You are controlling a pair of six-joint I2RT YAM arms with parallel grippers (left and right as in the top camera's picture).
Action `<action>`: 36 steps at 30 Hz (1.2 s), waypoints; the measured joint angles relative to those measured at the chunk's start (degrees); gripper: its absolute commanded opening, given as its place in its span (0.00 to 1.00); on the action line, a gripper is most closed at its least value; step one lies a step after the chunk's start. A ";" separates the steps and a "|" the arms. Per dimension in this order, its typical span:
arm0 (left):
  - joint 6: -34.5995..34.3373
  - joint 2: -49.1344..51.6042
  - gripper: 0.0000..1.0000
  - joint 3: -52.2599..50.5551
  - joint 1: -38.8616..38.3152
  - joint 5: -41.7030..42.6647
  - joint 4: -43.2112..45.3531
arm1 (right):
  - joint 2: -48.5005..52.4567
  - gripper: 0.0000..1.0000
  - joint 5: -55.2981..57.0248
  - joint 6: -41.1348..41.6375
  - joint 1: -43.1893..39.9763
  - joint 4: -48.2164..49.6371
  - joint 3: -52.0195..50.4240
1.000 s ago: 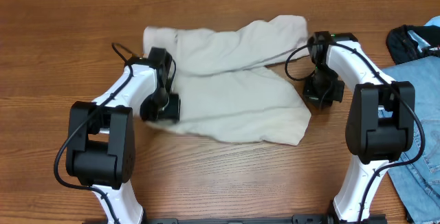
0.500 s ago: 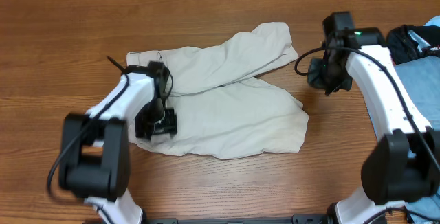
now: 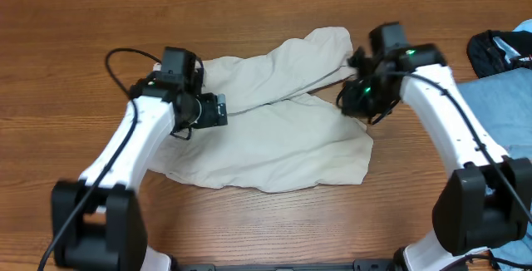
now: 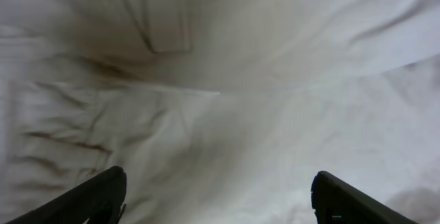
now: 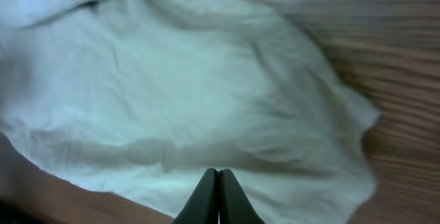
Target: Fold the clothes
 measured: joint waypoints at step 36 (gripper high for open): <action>-1.51 9.88 1.00 11.56 7.21 1.25 26.75 | 0.24 0.04 -0.59 1.70 2.03 15.61 -21.57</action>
